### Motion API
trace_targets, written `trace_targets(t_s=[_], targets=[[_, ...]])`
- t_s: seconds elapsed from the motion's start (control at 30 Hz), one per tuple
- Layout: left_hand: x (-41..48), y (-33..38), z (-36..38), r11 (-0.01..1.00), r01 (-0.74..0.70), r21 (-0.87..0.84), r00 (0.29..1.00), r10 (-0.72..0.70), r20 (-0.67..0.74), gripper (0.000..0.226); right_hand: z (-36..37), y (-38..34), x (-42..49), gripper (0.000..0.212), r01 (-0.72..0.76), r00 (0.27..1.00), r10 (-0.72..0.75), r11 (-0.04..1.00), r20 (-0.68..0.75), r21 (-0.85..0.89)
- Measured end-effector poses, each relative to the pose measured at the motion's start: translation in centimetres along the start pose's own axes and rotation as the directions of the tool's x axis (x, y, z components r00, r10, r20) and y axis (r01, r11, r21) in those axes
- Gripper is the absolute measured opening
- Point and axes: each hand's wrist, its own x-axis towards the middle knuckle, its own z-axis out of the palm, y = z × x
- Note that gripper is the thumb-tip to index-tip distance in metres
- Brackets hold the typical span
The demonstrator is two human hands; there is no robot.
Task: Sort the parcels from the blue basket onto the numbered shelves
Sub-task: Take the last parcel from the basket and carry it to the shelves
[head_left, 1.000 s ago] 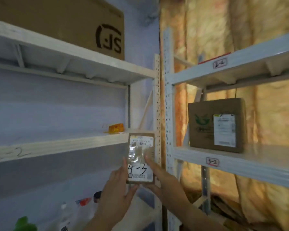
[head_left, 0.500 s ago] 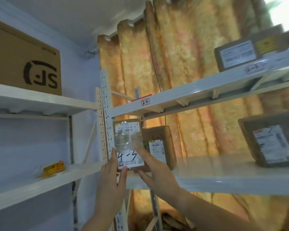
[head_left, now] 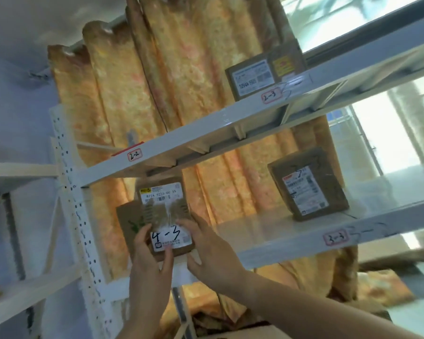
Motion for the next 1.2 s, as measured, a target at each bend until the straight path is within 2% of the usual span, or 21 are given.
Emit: trace_targets(t_s=[0.13, 0.33, 0.47, 0.67, 0.77, 0.97, 1.1, 1.2], targets=[[-0.4, 4.4, 5.5, 0.996, -0.070, -0.051, 0.995, 0.073, 0.061, 0.057, -4.9, 3.8, -2.4, 0.074, -0.048, 0.995, 0.043, 0.997, -0.089, -0.061], [-2.3, 10.2, 13.1, 0.975, -0.216, -0.053, 0.970, 0.221, 0.102, 0.065, -13.4, 10.0, -5.2, 0.078, -0.096, 0.990, 0.065, 0.964, -0.128, -0.248], [-3.9, 12.7, 16.3, 0.959, -0.283, 0.014, 0.955, 0.281, 0.100, 0.072, -17.7, 11.5, -6.6, 0.076, -0.080, 0.991, 0.050, 0.965, -0.124, -0.250], [-5.6, 15.9, 19.9, 0.970, -0.242, 0.008, 0.970, 0.242, 0.023, 0.069, -20.6, 14.2, -8.3, 0.077, -0.050, 0.983, 0.021, 0.986, -0.182, -0.158], [-6.7, 16.7, 20.4, 0.954, -0.292, 0.060, 0.956, 0.291, 0.023, 0.069, -21.0, 15.2, -9.4, 0.080, -0.055, 0.976, 0.043, 0.997, -0.214, -0.051], [-10.1, 16.7, 18.5, 0.937, -0.315, 0.153, 0.948, 0.301, 0.105, 0.066, -21.9, 14.7, -12.7, 0.090, -0.092, 0.987, 0.098, 0.994, -0.125, 0.052], [-11.9, 16.1, 17.0, 0.934, -0.294, 0.201, 0.949, 0.261, 0.175, 0.067, -21.6, 13.7, -14.6, 0.082, -0.127, 0.991, 0.127, 0.992, -0.046, 0.019], [-13.2, 15.3, 15.1, 0.914, -0.313, 0.258, 0.941, 0.261, 0.214, 0.063, -20.2, 12.3, -15.7, 0.084, -0.162, 0.987, 0.162, 0.987, -0.014, -0.012]])
